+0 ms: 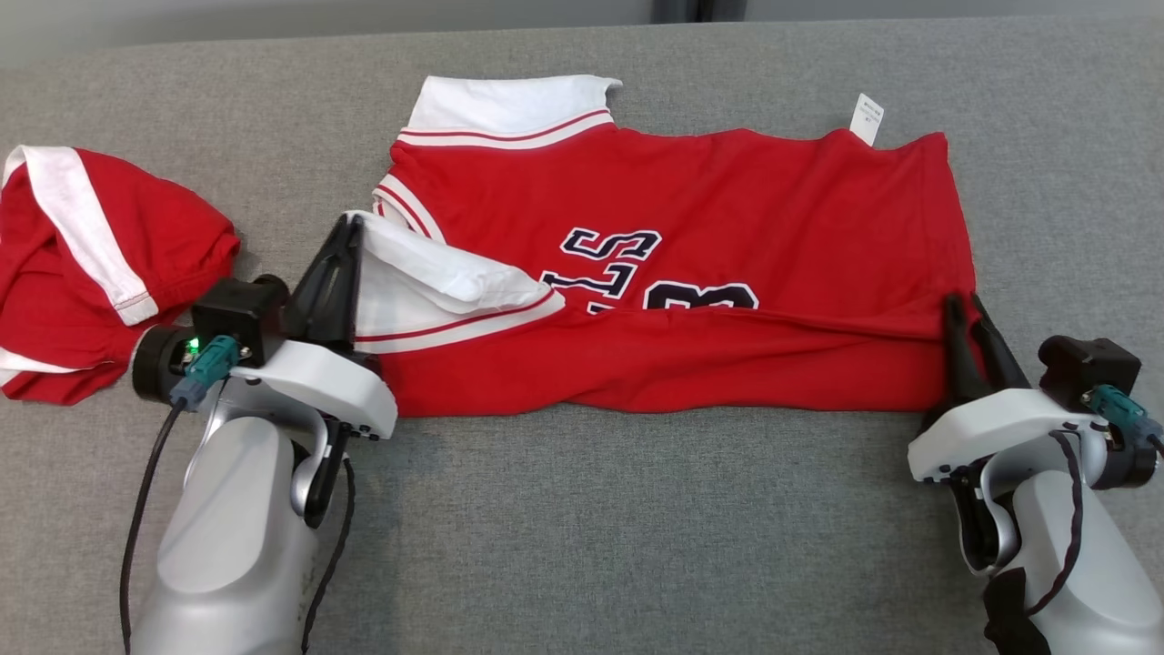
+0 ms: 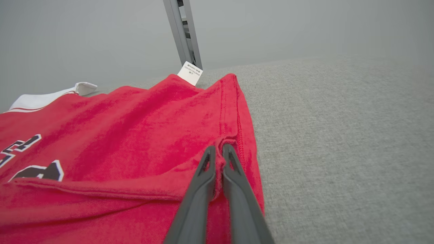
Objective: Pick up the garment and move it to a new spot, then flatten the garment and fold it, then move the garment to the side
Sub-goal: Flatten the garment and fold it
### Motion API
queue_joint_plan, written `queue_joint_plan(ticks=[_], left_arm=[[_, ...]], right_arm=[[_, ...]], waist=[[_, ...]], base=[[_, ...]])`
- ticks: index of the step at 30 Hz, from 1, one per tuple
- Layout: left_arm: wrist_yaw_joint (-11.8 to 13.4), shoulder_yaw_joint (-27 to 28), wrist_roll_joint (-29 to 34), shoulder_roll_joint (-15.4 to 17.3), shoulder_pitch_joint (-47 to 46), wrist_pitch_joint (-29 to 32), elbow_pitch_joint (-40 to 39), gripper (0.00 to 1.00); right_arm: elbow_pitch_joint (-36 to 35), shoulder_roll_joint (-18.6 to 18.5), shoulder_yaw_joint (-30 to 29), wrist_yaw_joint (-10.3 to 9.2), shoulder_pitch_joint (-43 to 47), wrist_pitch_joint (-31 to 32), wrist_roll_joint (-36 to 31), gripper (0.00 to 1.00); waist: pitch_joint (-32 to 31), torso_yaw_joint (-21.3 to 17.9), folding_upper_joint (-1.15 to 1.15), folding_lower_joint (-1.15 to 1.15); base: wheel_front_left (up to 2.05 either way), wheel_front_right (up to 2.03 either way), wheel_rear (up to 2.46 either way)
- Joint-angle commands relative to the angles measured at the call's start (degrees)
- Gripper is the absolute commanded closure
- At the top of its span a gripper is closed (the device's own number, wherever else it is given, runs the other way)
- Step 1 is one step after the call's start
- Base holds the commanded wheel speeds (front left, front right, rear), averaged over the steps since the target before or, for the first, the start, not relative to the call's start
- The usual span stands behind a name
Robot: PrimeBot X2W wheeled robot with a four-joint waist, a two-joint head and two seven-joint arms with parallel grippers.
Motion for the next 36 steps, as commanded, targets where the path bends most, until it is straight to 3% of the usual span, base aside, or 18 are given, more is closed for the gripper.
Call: queue_joint_plan(ticks=[1, 9, 16, 21, 26, 31, 32, 33, 34, 35, 36], left_arm=[[0.9, 1.1, 0.4, 0.4, -0.7, 0.0, 0.7, 0.00], [1.9, 5.2, -2.7, -0.2, 5.7, 0.0, 0.2, 0.00], [1.6, 1.3, -8.7, -0.2, 12.3, 0.0, 1.9, 0.00], [4.2, -0.1, -11.6, -0.2, 14.1, 0.0, 2.4, 0.00], [5.5, -0.5, -12.2, -0.2, 13.9, 0.0, 3.6, 0.00], [4.9, -0.6, -13.6, -0.3, 12.0, 0.1, 7.3, 0.01], [4.7, -0.7, -13.7, -0.3, 11.6, 0.1, 7.7, 0.23], [4.5, -1.0, -13.5, -0.3, 11.2, 0.1, 8.2, 0.56], [4.4, -1.3, -13.6, -0.3, 10.9, 0.2, 8.7, 0.84], [4.1, -1.6, -13.7, -0.3, 10.6, 0.2, 9.2, 1.00], [3.8, -2.0, -13.6, -0.4, 10.3, 0.2, 9.7, 1.00]], right_arm=[[-0.5, -0.3, 1.1, -0.02, -0.4, -0.3, 1.1, 0.00], [-4.7, -0.3, 1.6, -0.02, 3.6, -0.3, 4.7, 0.00], [-6.7, -0.3, 0.6, -0.02, 8.7, -0.3, 5.3, 0.00], [-6.0, -0.3, 0.5, -0.02, 10.6, -0.3, 4.6, 0.00], [-4.4, -0.3, 0.7, -0.02, 10.9, -0.3, 4.7, 0.00], [-2.2, -0.3, 1.2, -0.02, 9.6, -0.1, 4.1, 0.00], [-1.7, -0.3, 1.4, -0.02, 9.4, -0.1, 4.8, 0.00], [-1.3, -0.2, 1.6, -0.02, 9.1, -0.1, 5.0, 0.00], [-1.0, -0.2, 1.9, -0.02, 8.8, -0.1, 5.3, 0.00], [-0.7, -0.2, 2.1, -0.02, 8.5, -0.1, 5.6, 0.00], [-0.2, -0.1, 2.6, -0.02, 8.2, -0.1, 5.6, 0.00]], waist=[[0.1, -0.2, 0.00, 0.00], [-0.9, -0.6, 0.00, 0.00], [-1.7, -0.7, 0.00, 0.00], [-1.9, -0.8, 0.00, 0.00], [-1.8, -1.1, 0.00, 0.00], [-1.2, -1.3, 0.00, 0.00], [-1.0, -1.3, 0.00, 0.00], [-0.8, -1.3, 0.00, 0.00], [-0.6, -1.2, 0.00, 0.00], [-0.5, -1.2, 0.00, 0.00], [-0.4, -1.1, 0.00, 0.00]], base=[[0.00, 0.00, 0.00], [0.00, 0.00, 0.00], [0.00, 0.00, 0.00], [0.00, 0.00, 0.00], [0.00, 0.00, 0.00], [0.00, 0.00, 0.00], [0.00, 0.00, 0.00], [0.00, 0.00, 0.00], [0.00, 0.00, 0.00], [0.00, 0.00, 0.00], [0.00, 0.00, 0.00]])
